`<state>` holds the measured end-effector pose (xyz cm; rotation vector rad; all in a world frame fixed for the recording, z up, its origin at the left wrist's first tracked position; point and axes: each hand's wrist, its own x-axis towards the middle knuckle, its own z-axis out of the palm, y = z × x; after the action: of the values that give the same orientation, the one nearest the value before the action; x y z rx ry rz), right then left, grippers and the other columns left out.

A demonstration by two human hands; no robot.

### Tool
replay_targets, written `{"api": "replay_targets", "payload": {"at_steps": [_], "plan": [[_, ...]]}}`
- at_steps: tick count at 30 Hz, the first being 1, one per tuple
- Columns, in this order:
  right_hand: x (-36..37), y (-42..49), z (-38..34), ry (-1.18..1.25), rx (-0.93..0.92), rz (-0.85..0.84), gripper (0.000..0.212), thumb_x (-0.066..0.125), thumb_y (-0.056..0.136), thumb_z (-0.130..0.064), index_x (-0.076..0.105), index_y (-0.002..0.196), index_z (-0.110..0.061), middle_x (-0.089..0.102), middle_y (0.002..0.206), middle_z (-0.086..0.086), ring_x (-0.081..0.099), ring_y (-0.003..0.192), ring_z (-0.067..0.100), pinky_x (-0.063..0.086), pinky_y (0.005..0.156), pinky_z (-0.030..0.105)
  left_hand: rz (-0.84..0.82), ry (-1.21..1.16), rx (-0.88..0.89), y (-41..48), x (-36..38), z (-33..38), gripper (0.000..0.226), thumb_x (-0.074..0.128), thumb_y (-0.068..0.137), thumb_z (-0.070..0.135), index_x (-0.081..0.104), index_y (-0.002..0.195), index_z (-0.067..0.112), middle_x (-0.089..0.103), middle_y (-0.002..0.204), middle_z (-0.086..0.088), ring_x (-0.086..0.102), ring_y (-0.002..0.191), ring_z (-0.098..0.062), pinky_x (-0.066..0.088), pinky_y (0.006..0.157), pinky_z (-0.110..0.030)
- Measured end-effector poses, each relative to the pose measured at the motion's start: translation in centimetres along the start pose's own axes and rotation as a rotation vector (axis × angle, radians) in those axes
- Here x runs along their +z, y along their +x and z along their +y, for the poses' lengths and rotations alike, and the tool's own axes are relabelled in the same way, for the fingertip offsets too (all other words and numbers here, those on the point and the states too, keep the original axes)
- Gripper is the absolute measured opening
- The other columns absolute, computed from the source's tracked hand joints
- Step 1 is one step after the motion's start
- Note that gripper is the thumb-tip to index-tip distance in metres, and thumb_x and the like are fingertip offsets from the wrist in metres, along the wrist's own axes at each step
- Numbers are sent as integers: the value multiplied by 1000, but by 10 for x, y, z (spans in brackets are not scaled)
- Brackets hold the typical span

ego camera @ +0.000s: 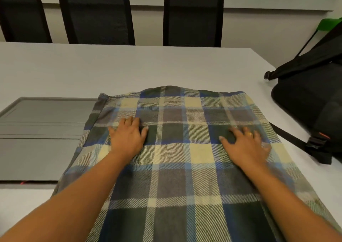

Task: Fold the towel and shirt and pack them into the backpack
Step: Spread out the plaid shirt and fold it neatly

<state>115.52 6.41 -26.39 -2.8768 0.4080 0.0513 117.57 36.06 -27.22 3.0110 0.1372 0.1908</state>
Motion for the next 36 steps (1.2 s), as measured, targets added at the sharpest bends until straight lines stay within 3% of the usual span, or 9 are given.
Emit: {"api": "replay_targets", "payload": {"at_steps": [2,5,14,18,23,26,30,36], "plan": [[4,-20,11,-40,-9,-84,72,22,83,-75,13,146,-41,2,158,-1,-1,145,25,5,110,61,-141,7,-46,-23,-4,-4,65,17,91,64,18,147,30,15,156,-2,12,143,-24,5,105,-69],[5,-31,23,-65,-69,-81,78,9,76,-77,3,146,-44,-6,158,-2,-8,145,22,-1,109,63,-205,14,-66,-47,-4,-11,72,9,83,73,-1,147,41,-5,158,3,-6,145,-24,-5,102,-72],[3,8,21,-87,-83,-62,73,12,80,-77,6,146,-45,-3,158,-4,-6,145,21,-1,108,66,-200,-4,-69,-11,5,-5,72,10,83,75,-2,146,43,-5,158,4,-7,144,-25,-7,98,-75],[5,14,20,-47,-88,-3,68,21,86,-73,18,146,-41,9,158,-3,3,145,20,2,109,63,-178,-7,-67,-10,6,-3,69,14,87,71,4,148,39,-1,158,2,-4,145,-25,-7,100,-72],[6,-17,25,228,-107,211,45,46,94,-41,51,133,-19,42,145,6,34,134,23,18,114,47,-172,-82,-48,-44,-1,0,66,20,93,60,6,149,28,1,158,-3,-1,145,-22,-1,114,-53],[7,-63,27,195,-95,128,47,43,95,-44,45,137,-23,34,149,3,26,139,22,12,116,45,-233,-92,-29,-94,-7,1,73,6,87,70,0,149,31,-6,158,-1,-6,145,-21,-2,115,-48],[0,-140,30,96,-76,-23,55,34,95,-52,27,145,-31,15,157,-1,7,145,19,6,115,50,-252,-109,-16,-173,-24,11,116,-36,46,81,-3,148,35,-10,157,1,-10,144,-20,-4,115,-45],[-11,-239,38,47,-71,-228,67,33,93,-57,3,149,-35,-9,158,0,-8,145,22,5,114,50,-327,-155,-6,-275,-43,34,119,-41,41,78,-4,147,38,-16,156,4,-16,143,-18,-7,113,-49]]}}
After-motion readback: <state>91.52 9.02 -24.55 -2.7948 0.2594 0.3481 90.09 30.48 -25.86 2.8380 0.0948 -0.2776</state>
